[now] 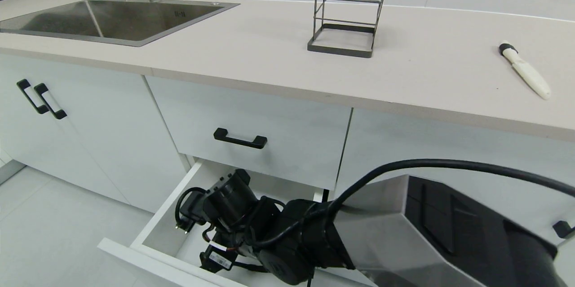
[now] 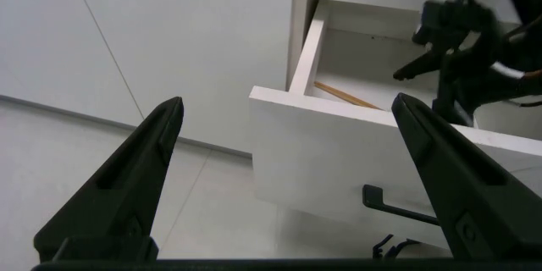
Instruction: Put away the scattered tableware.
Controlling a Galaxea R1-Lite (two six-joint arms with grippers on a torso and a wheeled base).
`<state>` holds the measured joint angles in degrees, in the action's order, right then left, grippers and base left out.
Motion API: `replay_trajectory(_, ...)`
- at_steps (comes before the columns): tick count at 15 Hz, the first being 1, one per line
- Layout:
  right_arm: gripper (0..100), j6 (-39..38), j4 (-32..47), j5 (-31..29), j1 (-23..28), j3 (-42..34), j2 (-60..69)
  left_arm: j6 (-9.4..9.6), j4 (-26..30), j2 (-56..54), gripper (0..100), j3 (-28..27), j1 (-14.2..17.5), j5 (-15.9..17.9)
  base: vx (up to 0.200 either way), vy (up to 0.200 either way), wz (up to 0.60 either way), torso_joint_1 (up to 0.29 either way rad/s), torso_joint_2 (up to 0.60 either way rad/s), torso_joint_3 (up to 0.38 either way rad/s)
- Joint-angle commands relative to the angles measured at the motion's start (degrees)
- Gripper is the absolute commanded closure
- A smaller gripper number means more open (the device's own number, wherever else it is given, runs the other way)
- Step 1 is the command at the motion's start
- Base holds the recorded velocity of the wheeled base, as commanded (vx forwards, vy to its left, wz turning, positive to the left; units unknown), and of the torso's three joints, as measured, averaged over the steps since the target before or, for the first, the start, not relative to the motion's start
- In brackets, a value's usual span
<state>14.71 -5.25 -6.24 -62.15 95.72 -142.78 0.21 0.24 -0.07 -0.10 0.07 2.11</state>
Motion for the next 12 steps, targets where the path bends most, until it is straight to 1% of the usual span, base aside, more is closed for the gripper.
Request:
replay_trajectory(1,0,-0.1,0.3,0.0,-2.6,-4.9,8.8,-0.03,0.0,0.1,0,0.0,0.0,0.0,0.000,0.000,0.00,0.000,0.00,0.000)
replay_trajectory(4,0,-0.1,-2.7,0.1,-4.0,-15.6,16.9,0.06,0.0,0.1,0,0.0,0.0,0.0,0.000,0.000,0.00,0.000,0.00,0.000)
replay_trajectory(5,0,-0.1,-3.9,0.1,-3.9,-17.6,18.2,0.06,0.0,0.1,0,0.0,0.0,0.0,0.000,0.000,0.00,0.000,0.00,0.000)
replay_trajectory(6,0,0.0,-7.9,0.2,-3.7,-24.7,22.5,-0.03,0.0,0.1,0,0.0,0.0,0.0,0.000,0.000,0.00,0.000,0.00,0.000)
replay_trajectory(7,0,0.0,-9.7,0.2,-3.6,-27.1,23.7,-0.03,0.0,0.1,0,0.0,0.0,0.0,0.000,0.000,0.00,0.000,0.00,0.000)
replay_trajectory(8,0,-0.1,-15.8,0.1,-3.7,-34.4,27.4,0.06,0.0,0.1,0,0.0,0.0,0.0,0.000,0.000,0.00,0.000,0.00,0.000)
replay_trajectory(11,0,-0.2,-24.2,0.1,-3.7,-45.1,33.4,-0.03,0.0,0.1,0,0.0,0.0,0.0,0.000,0.000,0.00,0.000,0.00,0.000)
replay_trajectory(12,0,0.0,-27.8,0.2,-3.6,-50.8,35.9,-0.03,0.0,0.1,0,0.0,0.0,0.0,0.000,0.000,0.00,0.000,0.00,0.000)
